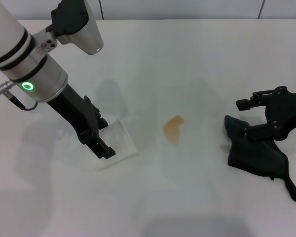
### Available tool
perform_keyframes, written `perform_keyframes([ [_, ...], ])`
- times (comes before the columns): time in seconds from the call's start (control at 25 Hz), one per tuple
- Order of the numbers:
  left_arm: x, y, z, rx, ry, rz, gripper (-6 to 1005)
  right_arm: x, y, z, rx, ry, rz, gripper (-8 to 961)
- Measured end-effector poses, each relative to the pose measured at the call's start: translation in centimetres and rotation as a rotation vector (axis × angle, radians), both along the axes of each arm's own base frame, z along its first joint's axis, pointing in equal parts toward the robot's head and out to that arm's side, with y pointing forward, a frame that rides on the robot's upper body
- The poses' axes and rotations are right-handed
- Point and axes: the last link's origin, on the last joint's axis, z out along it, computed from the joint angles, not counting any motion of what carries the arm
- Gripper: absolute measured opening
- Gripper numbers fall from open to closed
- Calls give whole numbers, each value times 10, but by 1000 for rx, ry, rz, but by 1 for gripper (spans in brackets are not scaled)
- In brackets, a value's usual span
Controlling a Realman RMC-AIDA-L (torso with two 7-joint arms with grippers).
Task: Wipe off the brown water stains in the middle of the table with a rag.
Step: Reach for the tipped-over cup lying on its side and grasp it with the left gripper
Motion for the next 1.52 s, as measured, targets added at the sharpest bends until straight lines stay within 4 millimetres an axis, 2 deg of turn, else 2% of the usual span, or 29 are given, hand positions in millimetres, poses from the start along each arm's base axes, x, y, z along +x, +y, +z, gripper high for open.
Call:
perform_keyframes([
  [1.52, -6, 0, -5, 7, 14, 6, 879, 0, 0, 0, -2, 0, 0, 721],
])
